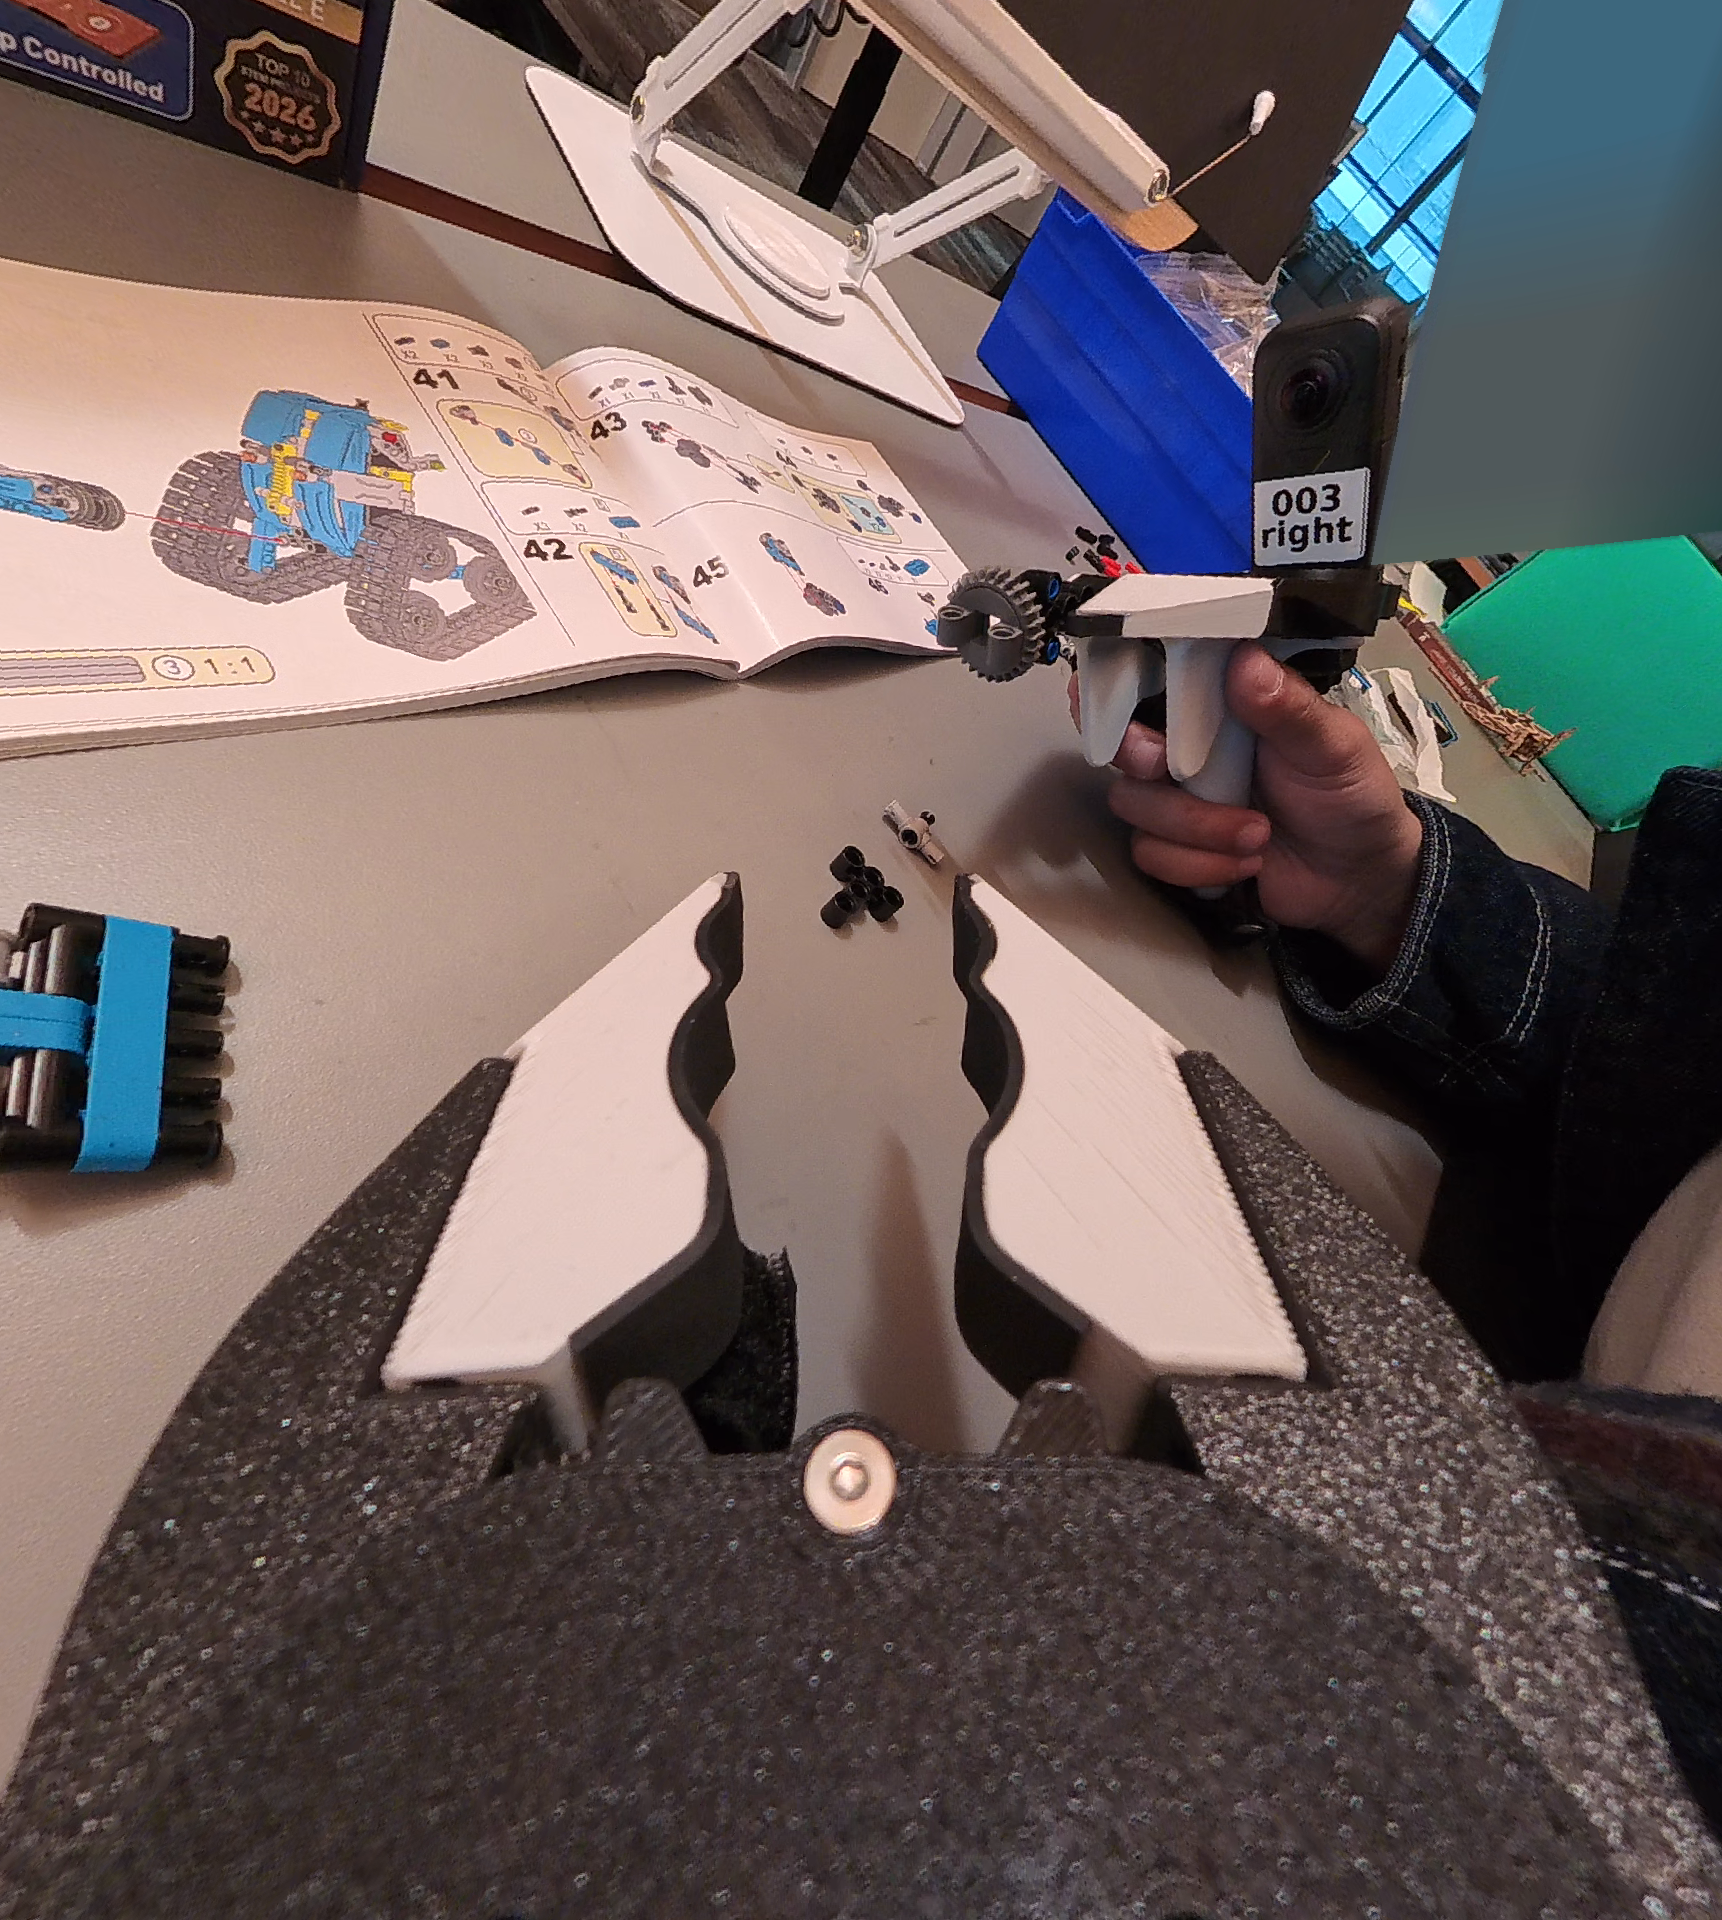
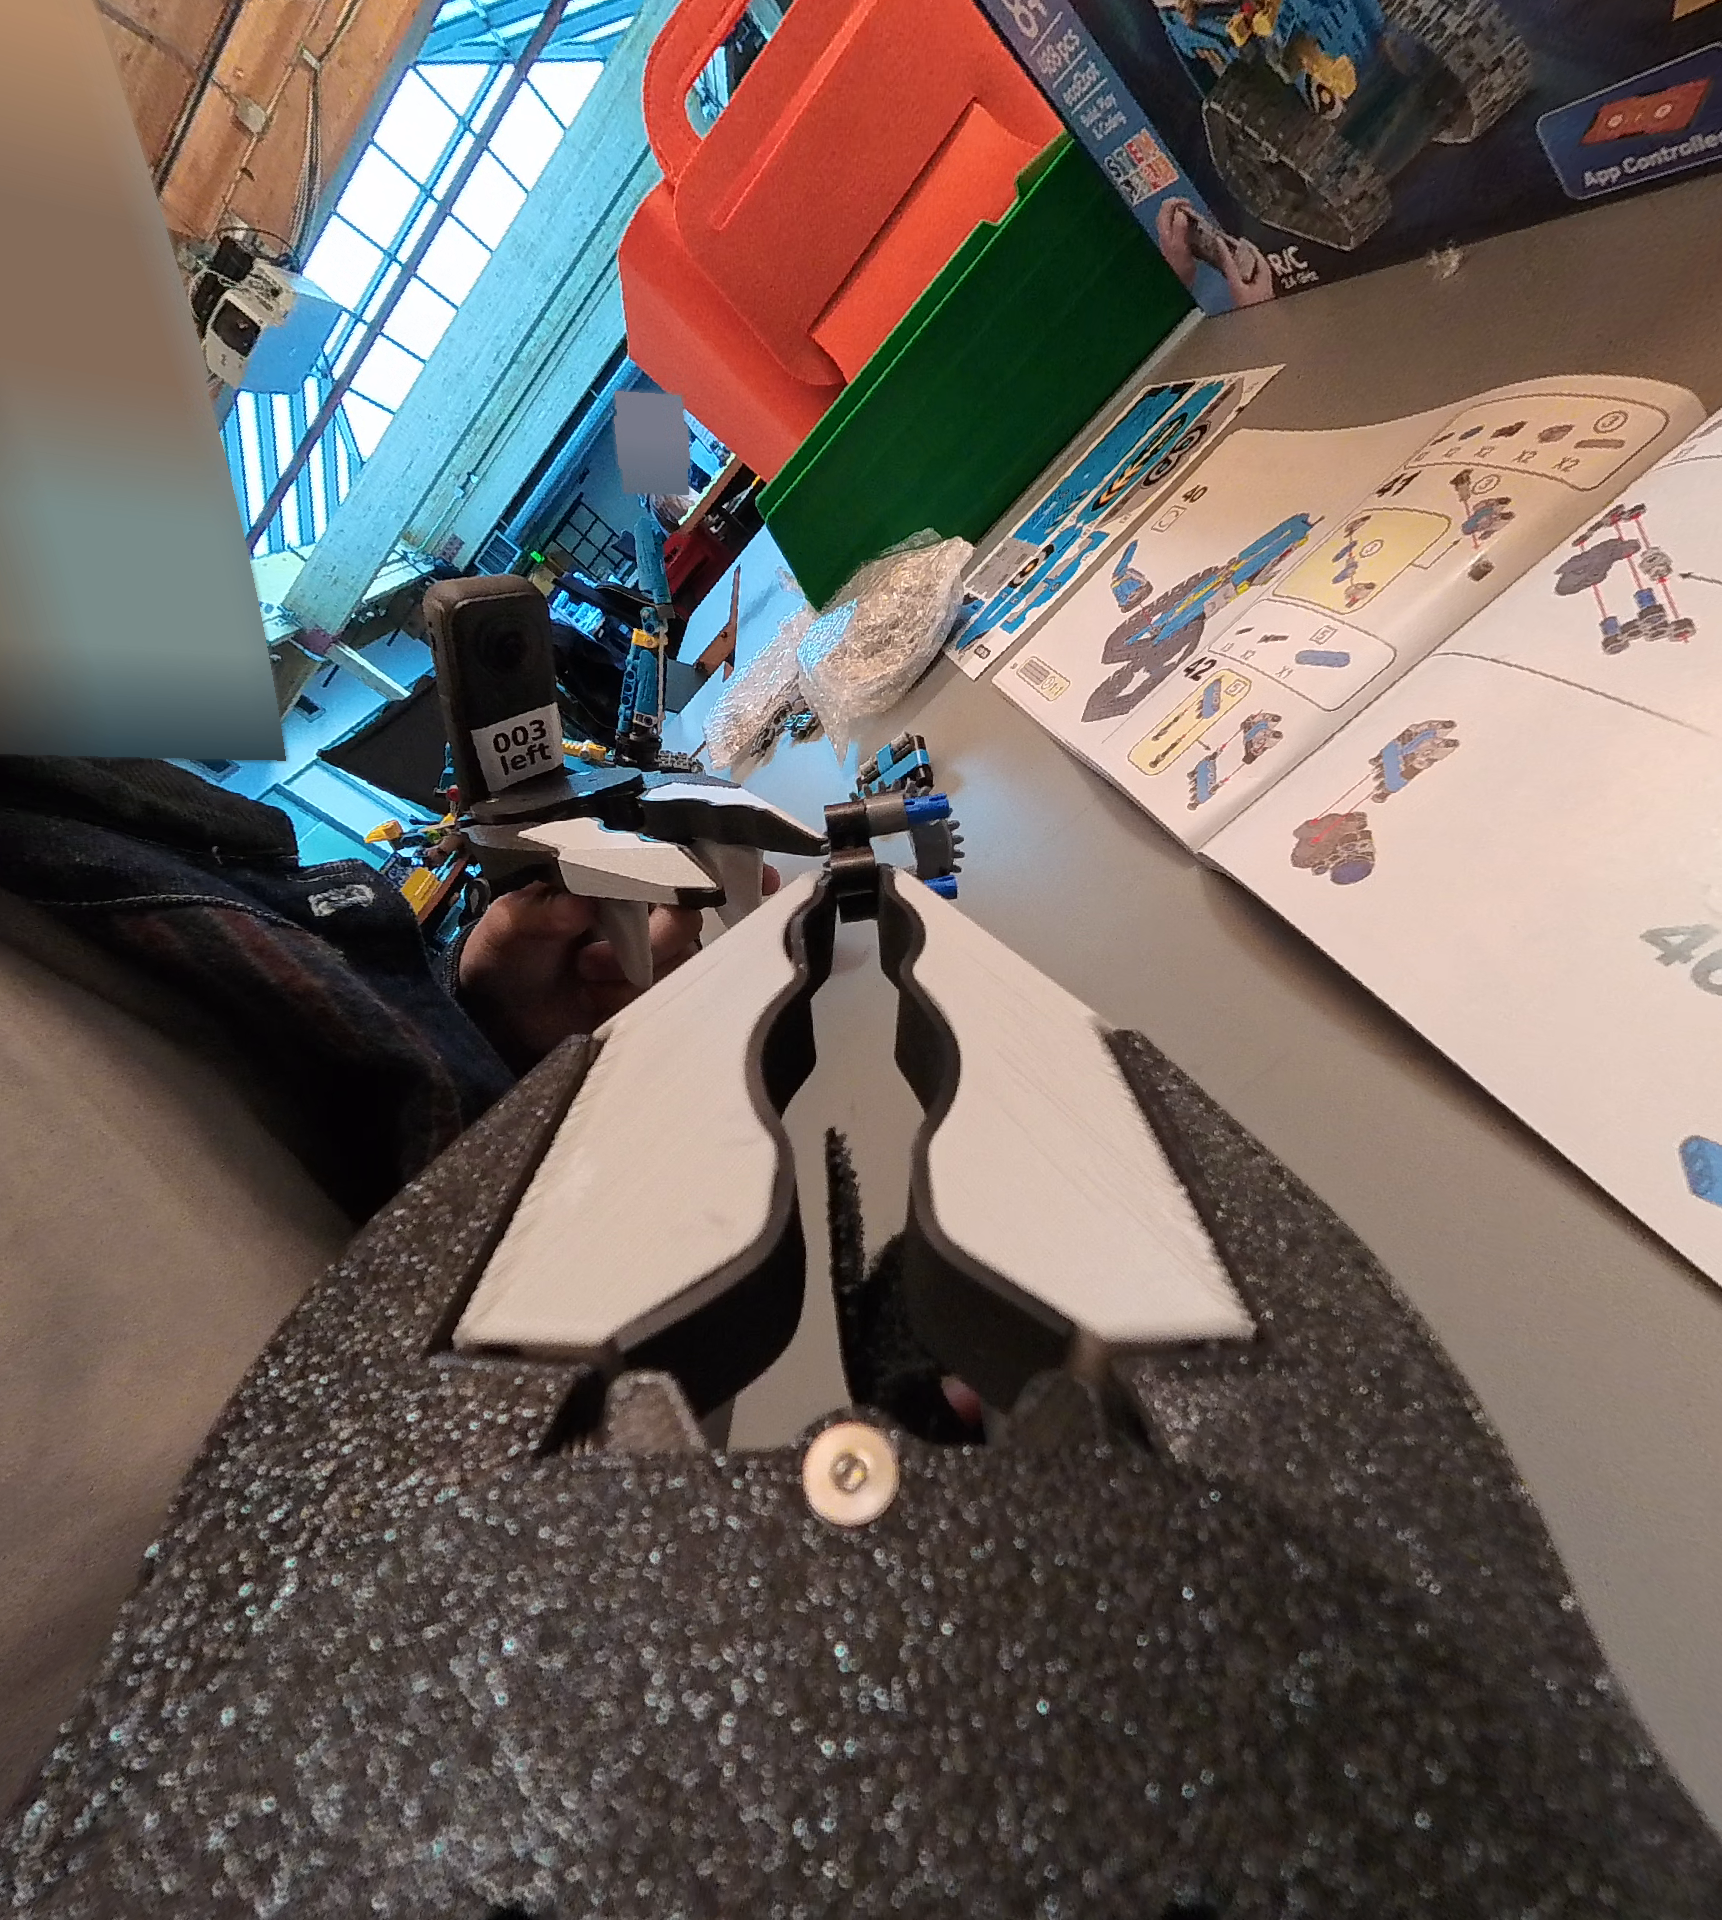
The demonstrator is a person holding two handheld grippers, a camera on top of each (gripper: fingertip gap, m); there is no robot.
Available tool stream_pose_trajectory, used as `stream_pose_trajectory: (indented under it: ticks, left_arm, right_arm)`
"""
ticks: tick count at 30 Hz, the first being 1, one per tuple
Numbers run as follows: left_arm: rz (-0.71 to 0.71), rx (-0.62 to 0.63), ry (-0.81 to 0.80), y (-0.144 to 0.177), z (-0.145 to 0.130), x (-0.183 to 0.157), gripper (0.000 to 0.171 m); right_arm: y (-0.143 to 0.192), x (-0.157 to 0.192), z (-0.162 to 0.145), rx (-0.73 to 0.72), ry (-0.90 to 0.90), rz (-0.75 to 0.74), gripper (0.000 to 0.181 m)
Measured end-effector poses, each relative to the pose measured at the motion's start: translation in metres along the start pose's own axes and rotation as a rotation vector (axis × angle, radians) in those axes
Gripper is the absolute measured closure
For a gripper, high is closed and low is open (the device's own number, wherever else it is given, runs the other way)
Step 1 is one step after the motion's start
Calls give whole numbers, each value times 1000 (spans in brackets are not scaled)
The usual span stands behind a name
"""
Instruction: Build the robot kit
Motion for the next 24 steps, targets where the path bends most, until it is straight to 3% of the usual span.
stream_pose_trajectory:
  ticks: [18,24]
  left_arm:
    - [-10,-4,-6,0,1,-1,131]
    - [-187,-70,30,-8,8,-19,130]
  right_arm:
    - [-1,-1,-1,13,-15,4,173]
    - [-9,4,-4,53,-84,64,174]
Point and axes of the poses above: each gripper's, where its closed fingertips meet, y back along the fingers, z out of its top, x = y × z across the jaws, the point moved 10 cm from there along y, back along the fingers, and after that the axes turned 2 degrees about y, right-handed, at the moved point
